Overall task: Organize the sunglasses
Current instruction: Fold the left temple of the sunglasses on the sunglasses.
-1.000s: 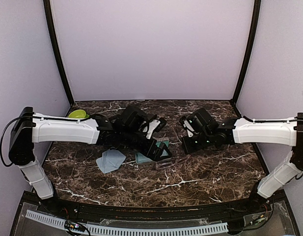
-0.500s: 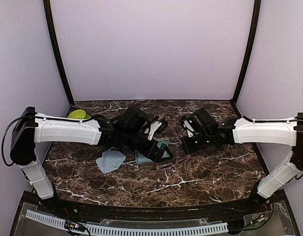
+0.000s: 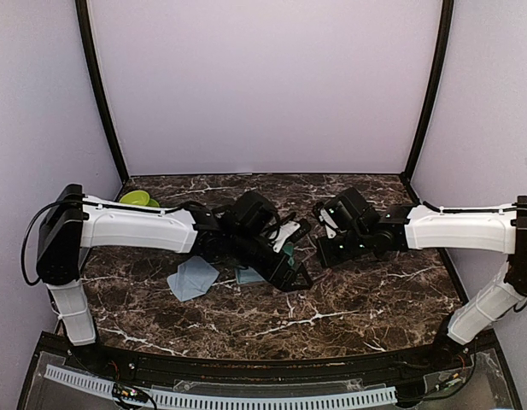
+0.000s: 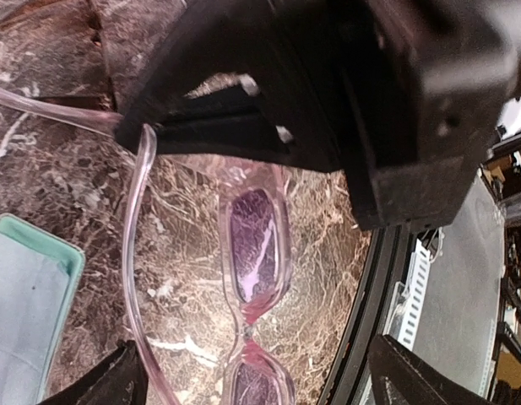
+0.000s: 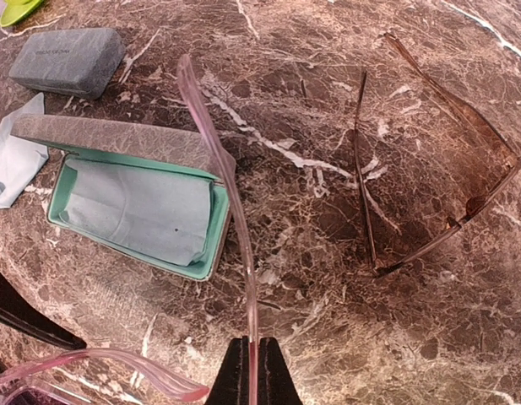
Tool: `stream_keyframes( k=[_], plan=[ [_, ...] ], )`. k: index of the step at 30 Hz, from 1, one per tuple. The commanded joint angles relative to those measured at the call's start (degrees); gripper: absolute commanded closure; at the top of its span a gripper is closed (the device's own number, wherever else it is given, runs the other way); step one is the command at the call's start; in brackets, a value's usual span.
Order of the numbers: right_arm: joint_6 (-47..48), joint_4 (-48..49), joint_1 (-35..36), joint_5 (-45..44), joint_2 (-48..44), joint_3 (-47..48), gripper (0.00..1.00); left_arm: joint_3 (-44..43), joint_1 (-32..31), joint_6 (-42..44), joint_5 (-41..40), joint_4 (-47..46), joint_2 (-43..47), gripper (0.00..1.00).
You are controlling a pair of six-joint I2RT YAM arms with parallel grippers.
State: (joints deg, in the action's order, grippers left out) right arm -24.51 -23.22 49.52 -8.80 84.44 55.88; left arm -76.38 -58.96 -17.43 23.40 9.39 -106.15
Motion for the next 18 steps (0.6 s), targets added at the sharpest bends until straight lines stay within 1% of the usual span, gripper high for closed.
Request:
stream_keyframes(
  k=[1, 3, 6, 12, 14, 18],
  plan=[
    [-1.0, 1.2, 0.1, -1.0, 0.1, 1.1, 1.0, -2.5, -1.1, 3.1, 2.9, 3.7, -1.3, 0.09],
    [-1.2, 1.3, 0.0, -0.9, 0.0, 0.9, 1.0, -2.6, -1.2, 3.6, 3.9, 3.6, -1.7, 0.11],
    [-1.5, 1.5, -0.3, -0.7, 0.1, 0.7, 1.0, -2.9, -1.3, 4.5, 5.1, 3.9, -2.0, 0.17],
    [-1.7, 2.1, -0.6, 0.7, 0.0, 0.1, 1.0, -3.7, -2.1, 8.0, 5.7, 5.3, -2.4, 0.19],
    [-1.7, 2.1, -0.6, 0.7, -0.3, -0.3, 1.0, -3.7, -2.2, 8.9, 4.8, 5.7, -2.2, 0.19],
    [-1.7, 2.5, -0.8, 1.5, -1.2, -1.5, 1.0, -2.1, -2.2, 9.8, 0.0, 4.4, -0.7, 0.12]
  ],
)
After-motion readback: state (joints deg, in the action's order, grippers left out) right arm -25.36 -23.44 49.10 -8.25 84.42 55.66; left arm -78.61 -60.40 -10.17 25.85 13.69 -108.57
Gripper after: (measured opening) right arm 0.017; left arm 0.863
